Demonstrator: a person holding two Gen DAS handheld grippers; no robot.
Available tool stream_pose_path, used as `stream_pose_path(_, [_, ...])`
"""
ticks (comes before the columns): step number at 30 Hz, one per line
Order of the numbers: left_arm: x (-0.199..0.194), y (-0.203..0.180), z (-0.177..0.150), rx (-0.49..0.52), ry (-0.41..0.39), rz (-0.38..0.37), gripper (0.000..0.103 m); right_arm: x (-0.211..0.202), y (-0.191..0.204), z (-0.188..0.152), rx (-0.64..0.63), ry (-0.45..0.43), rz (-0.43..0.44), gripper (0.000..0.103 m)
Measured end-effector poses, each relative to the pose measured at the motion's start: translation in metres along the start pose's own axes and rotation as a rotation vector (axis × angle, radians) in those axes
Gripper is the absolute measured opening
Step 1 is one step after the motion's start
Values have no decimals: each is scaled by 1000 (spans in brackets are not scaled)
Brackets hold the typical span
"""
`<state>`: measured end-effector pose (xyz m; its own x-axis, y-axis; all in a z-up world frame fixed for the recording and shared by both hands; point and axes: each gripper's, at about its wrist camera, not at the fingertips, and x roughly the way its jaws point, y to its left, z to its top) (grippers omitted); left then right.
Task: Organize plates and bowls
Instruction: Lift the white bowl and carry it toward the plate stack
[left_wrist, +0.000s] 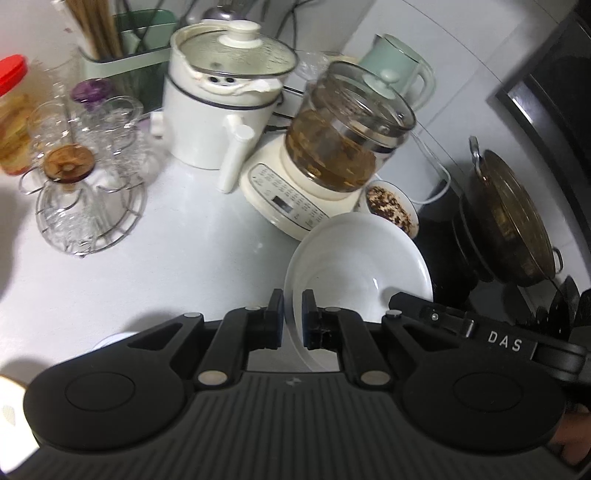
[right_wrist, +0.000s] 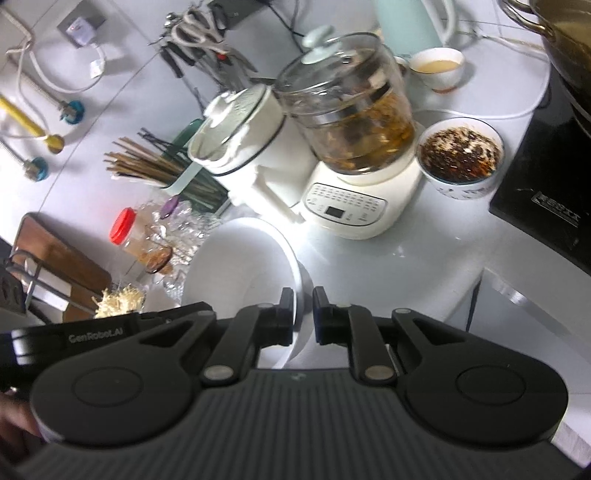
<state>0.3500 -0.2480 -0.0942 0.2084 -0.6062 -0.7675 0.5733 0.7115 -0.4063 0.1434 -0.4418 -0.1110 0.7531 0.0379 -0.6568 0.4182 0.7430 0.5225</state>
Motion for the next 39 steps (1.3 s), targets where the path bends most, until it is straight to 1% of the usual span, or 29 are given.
stream_pose_path(2, [-8, 3, -1, 1, -23, 2, 9, 0, 6, 0, -12, 2, 14, 14])
stream_pose_path(6, [-19, 11, -7, -7, -45, 12, 9, 1, 17, 0, -36, 8, 27, 14])
stream_pose_path(17, [-47, 46, -26, -99, -101, 53, 9, 18, 50, -4, -118, 59, 78, 14])
stream_pose_path(22, [-59, 63, -36, -153, -127, 82, 9, 28, 69, -8, -177, 89, 99, 14])
stream_pose_path(28, [-63, 85, -54, -234, -127, 113, 9, 45, 83, -17, -215, 154, 115, 14])
stream_pose_path(32, [-63, 96, -71, -292, -111, 140, 9, 51, 93, -27, -265, 193, 114, 15])
stream_pose_path(35, [-59, 106, -84, -351, -104, 144, 9, 61, 96, -36, -294, 249, 98, 15])
stream_pose_path(39, [-52, 118, -99, -403, -104, 162, 9, 78, 102, -48, -334, 316, 75, 15])
